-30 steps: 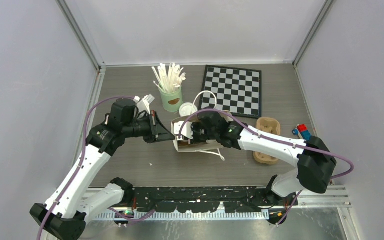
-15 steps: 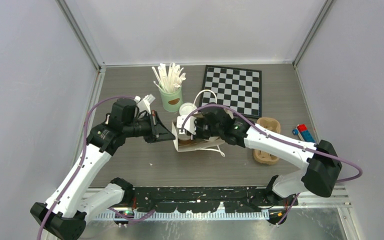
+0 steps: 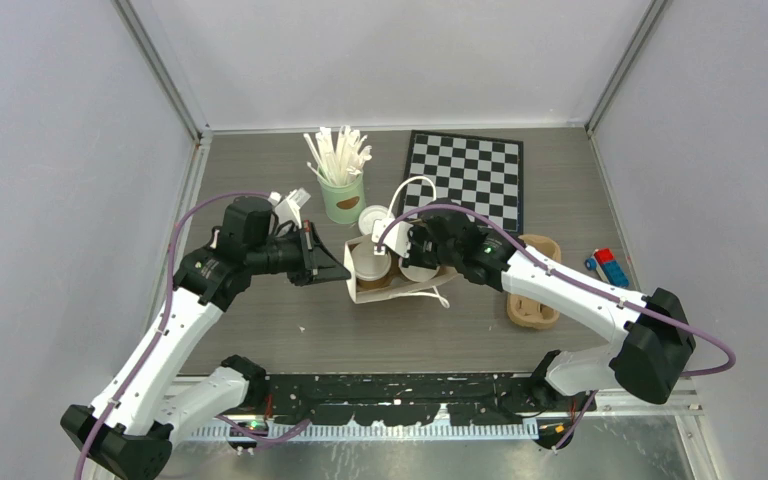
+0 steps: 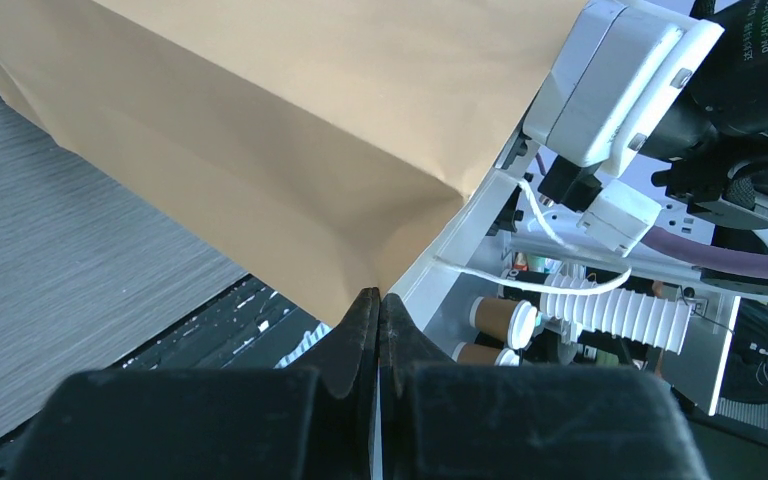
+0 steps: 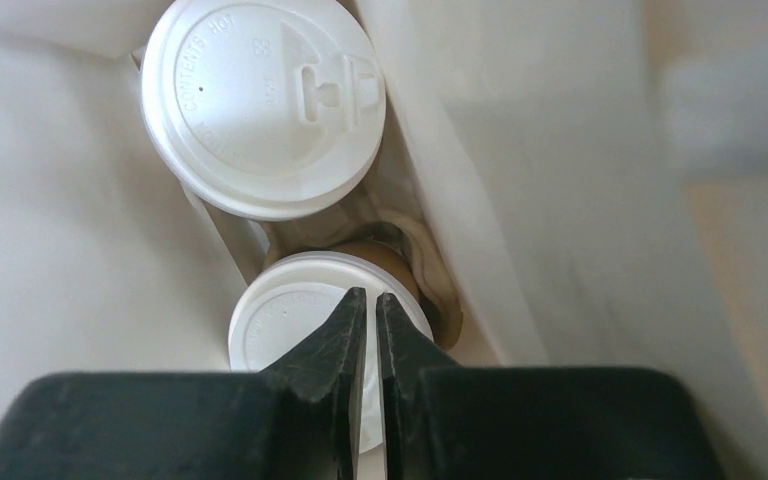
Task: Pack the takeout coffee
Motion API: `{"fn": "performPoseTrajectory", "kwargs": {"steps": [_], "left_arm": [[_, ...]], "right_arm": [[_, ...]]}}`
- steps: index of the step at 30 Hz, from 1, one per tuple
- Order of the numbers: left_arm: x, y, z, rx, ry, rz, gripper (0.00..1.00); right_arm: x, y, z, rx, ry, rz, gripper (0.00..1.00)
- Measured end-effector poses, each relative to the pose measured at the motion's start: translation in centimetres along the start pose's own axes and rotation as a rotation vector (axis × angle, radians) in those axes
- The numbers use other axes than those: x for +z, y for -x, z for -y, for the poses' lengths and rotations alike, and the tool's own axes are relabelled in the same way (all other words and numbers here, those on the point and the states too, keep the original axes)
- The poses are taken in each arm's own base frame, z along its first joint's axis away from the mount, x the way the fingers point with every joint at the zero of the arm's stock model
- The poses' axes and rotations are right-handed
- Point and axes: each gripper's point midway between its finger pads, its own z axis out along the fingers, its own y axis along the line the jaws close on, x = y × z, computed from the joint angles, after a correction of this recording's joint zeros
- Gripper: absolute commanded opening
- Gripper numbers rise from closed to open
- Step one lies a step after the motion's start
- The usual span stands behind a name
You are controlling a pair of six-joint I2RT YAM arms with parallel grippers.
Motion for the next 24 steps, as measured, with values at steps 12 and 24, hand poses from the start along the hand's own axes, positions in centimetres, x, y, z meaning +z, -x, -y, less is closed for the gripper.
{"fn": "performPoseTrajectory", "kwargs": {"steps": [12, 24], "left_arm": [[0.1, 0.2, 0.1, 0.006, -0.004, 0.01, 0.0], [0.4, 1.0, 0.2, -0.001, 0.011, 0.012, 0.0]], "right_arm": [[0.1, -1.0, 1.4, -0.013, -0.073, -0.033, 0.13], [-0.3, -0.7, 1.6, -0.002, -0.058, -0.03, 0.16]]}}
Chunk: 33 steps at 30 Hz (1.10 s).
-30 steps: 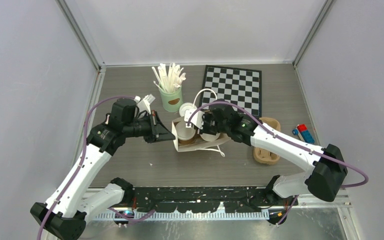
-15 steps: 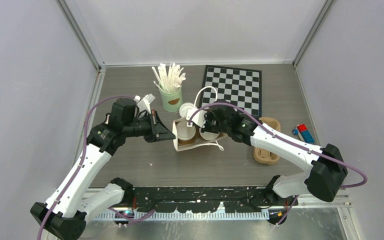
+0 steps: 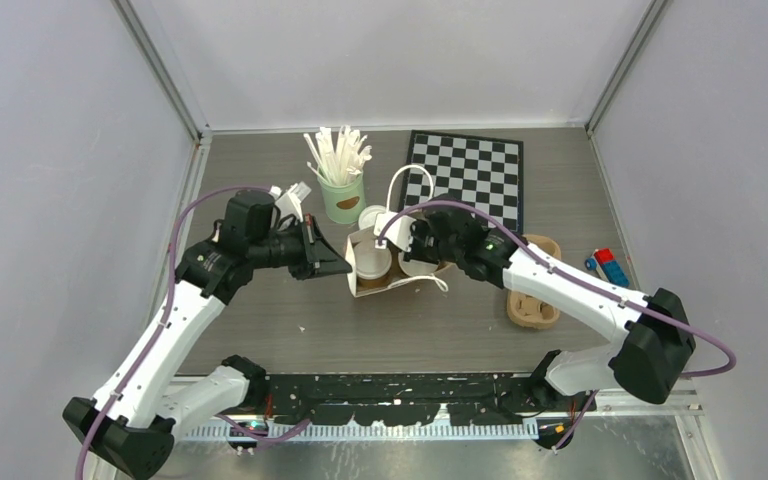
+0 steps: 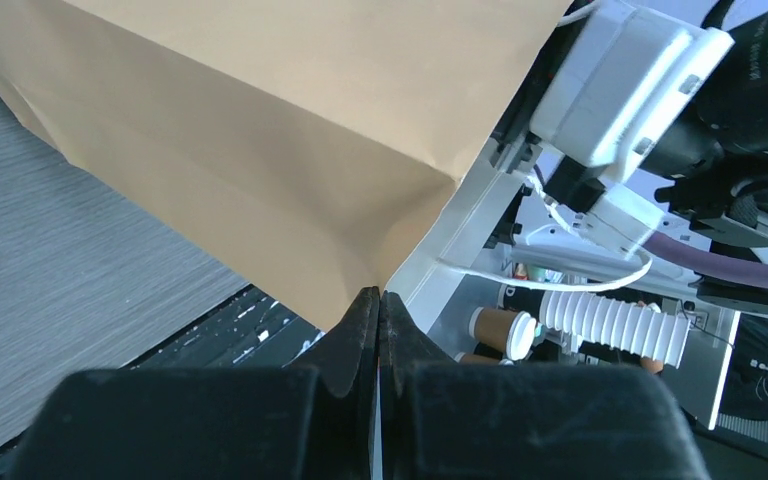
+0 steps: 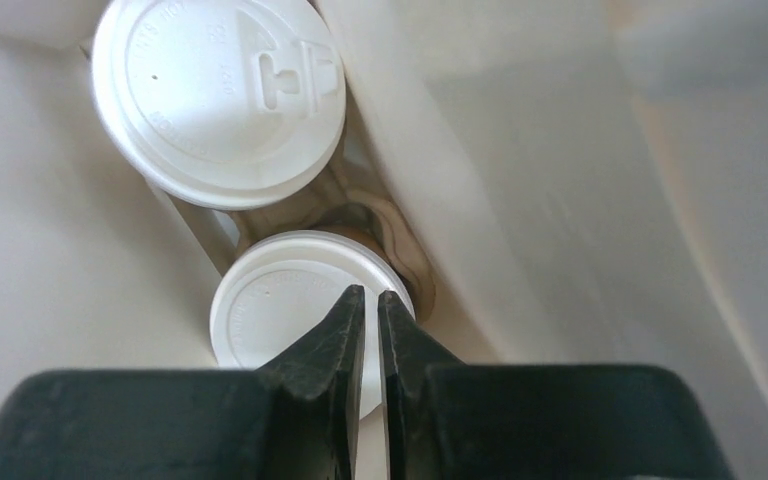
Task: Pack the takeout coffee
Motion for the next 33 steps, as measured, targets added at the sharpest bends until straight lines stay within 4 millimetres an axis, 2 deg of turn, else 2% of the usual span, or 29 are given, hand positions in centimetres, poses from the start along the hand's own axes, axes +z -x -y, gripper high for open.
{"fn": "performPoseTrajectory", "kwargs": {"steps": [3, 7, 19, 28, 33], "left_arm": [[-0.1, 0.3, 0.1, -0.004, 0.009, 0.006, 0.0], [-0.1, 0.7, 0.2, -0.016, 0.028, 0.014, 0.0], [-0.2, 1.7, -0.1, -0.113, 0.099, 0.034, 0.0], [-0.3, 2.8, -0.5, -0.246, 0.161, 0.054, 0.0], [-0.4, 3.5, -0.6, -0.305, 0.177, 0.066, 0.0]], "right_arm": [[-0.5, 0.7, -0.1, 0.012, 0.02, 0.02, 0.17], [-2.2, 2.4, 0.4, 0.037, 0.025, 0.066, 0.19], [-7.3, 9.4, 4.8, 0.16, -0.079, 0.254, 0.23], [-10.0, 12.2, 7.1, 0.351, -0.167, 0.377, 0.26], [-11.6, 13.0, 8.1, 0.413, -0.21, 0.426, 0.27]]}}
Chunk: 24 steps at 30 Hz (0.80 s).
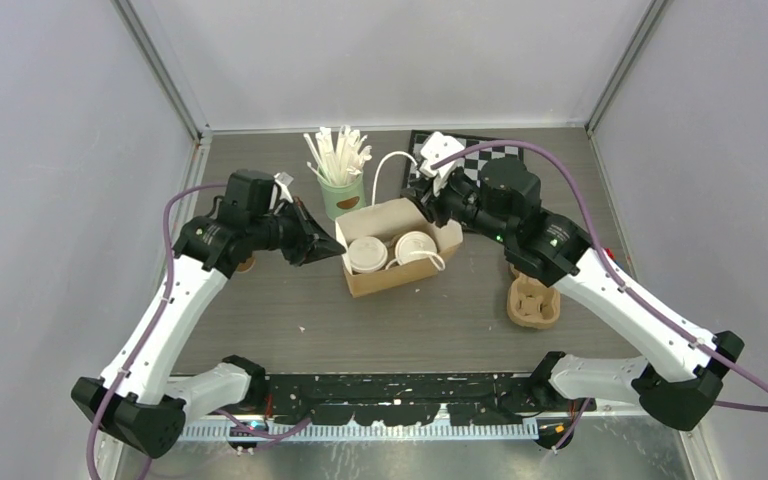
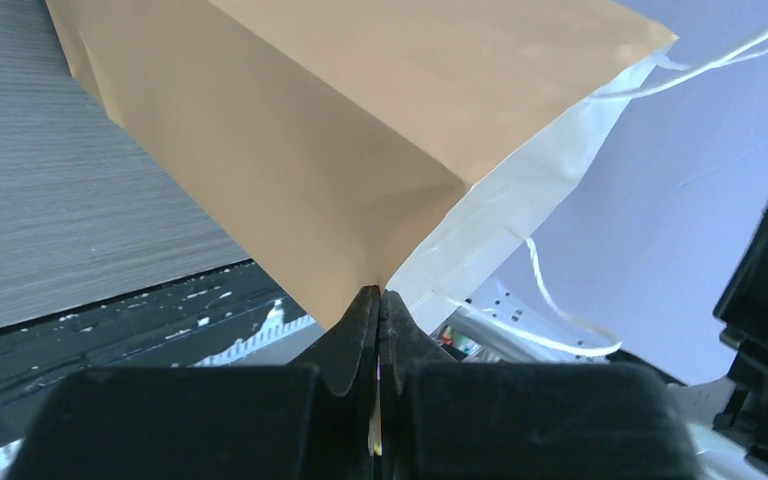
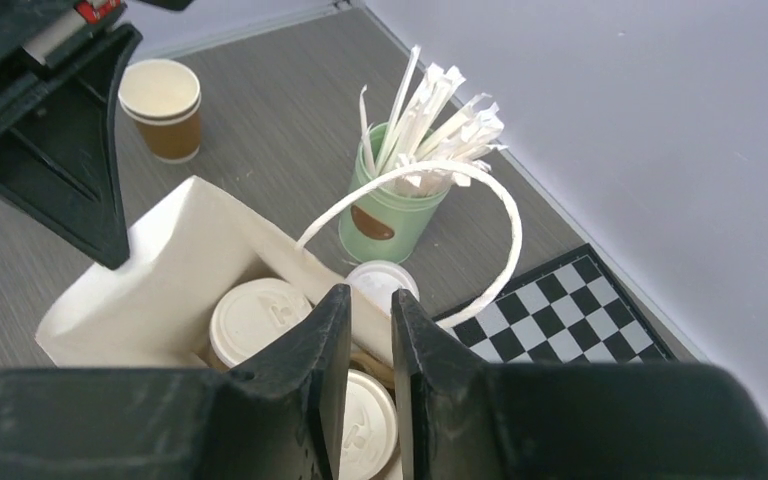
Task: Pack the takeout coffee
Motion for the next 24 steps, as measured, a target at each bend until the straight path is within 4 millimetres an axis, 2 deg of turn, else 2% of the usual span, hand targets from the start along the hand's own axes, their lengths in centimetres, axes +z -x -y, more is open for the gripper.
{"fn": "performPoseTrajectory", "kwargs": {"steps": [4, 10, 12, 15, 18, 22, 23, 24], "left_arm": [[0.2, 0.5, 0.2, -0.071, 0.002, 0.007, 0.0], [0.9, 1.3, -0.1, -0.131, 0.031, 0.008, 0.04], [1.0, 1.4, -0.3, -0.136, 0.04, 0.009, 0.09], [0.9, 1.4, -0.5, -0.141, 0.055, 0.015, 0.22], [0.8, 1.6, -0.7, -0.143, 0.069, 0.026, 0.33], [0.3, 1.8, -1.1, -0.134, 0.098, 0.051, 0.49], [0.1, 1.9, -1.2, -0.122, 0.107, 0.06, 0.54], [-0.2, 2.0, -1.2, -0.112, 0.115, 0.071, 0.63]], "right_arm": [[-0.6, 1.4, 1.0, 0.033, -0.051, 0.033, 0.3], [-1.5, 2.0, 2.2, 0.079, -0.126, 0.048, 0.35], [-1.8, 2.0, 2.5, 0.09, -0.144, 0.05, 0.36], [-2.2, 2.1, 3.0, 0.099, -0.174, 0.049, 0.39], [-2.4, 1.9, 3.4, 0.107, -0.2, 0.043, 0.48], [-2.5, 1.4, 3.8, 0.133, -0.231, 0.025, 0.76], [-2.6, 1.2, 3.9, 0.142, -0.24, 0.018, 0.81], [-2.7, 1.0, 3.9, 0.156, -0.245, 0.011, 0.84]]}}
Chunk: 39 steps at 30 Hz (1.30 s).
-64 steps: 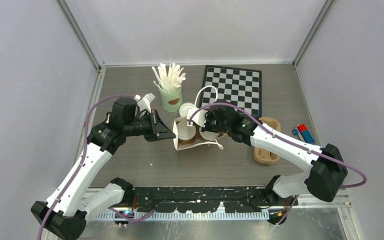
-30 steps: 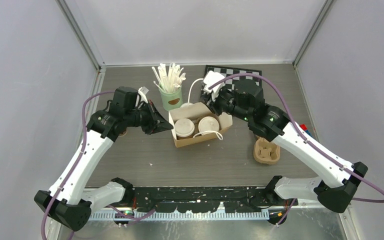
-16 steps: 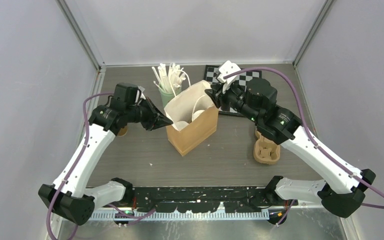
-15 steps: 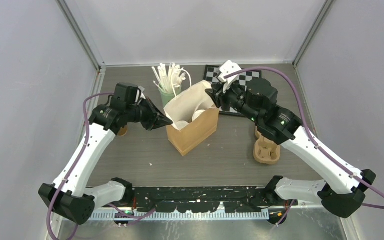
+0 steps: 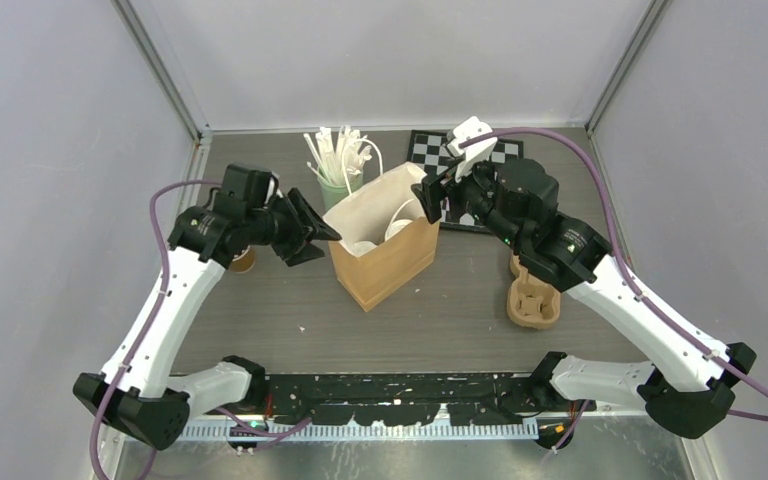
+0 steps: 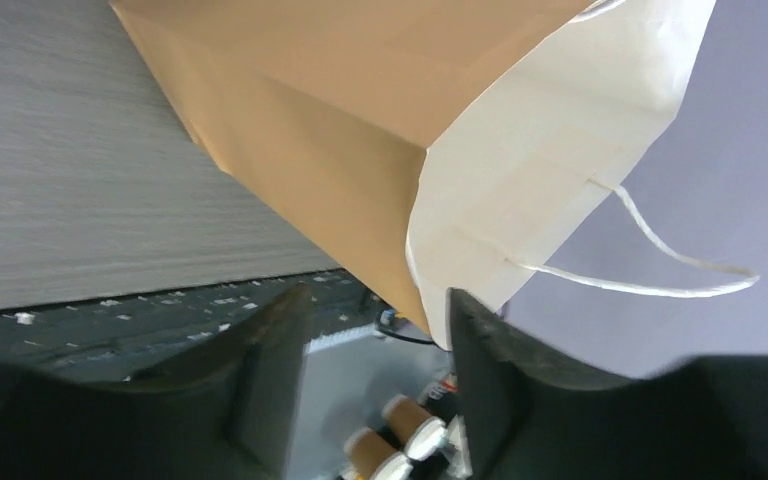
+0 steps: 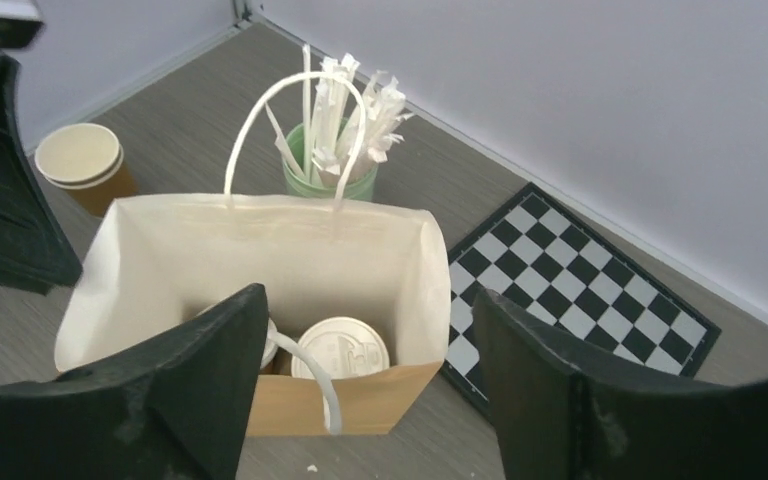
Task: Pack the takeout coffee
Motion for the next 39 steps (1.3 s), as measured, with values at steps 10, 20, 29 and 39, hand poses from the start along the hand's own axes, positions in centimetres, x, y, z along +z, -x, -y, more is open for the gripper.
{"fn": "performPoseTrajectory", "kwargs": {"steps": [10, 20, 29, 39], "left_arm": [[-4.9, 7.2, 1.0, 0.271, 0.125, 0.346, 0.99], [3.3, 18.8, 0.3, 0.37, 0.294, 0.444, 0.65], [8.5, 24.5, -1.3, 0.263, 0.25, 0.553, 0.48], [10.4, 25.3, -0.3, 0.214, 0.12, 0.548, 0.47]], "right_arm": [[-2.3, -1.6, 0.0, 0.218, -0.046, -0.113, 0.89], [-7.9, -1.5, 1.1, 0.451, -0.118, -0.131, 0.89], [-11.0, -2.5, 2.3, 0.465, -0.175, -0.169, 0.89], [-11.5, -3.2, 2.4, 0.467, -0.192, -0.197, 0.89]]}}
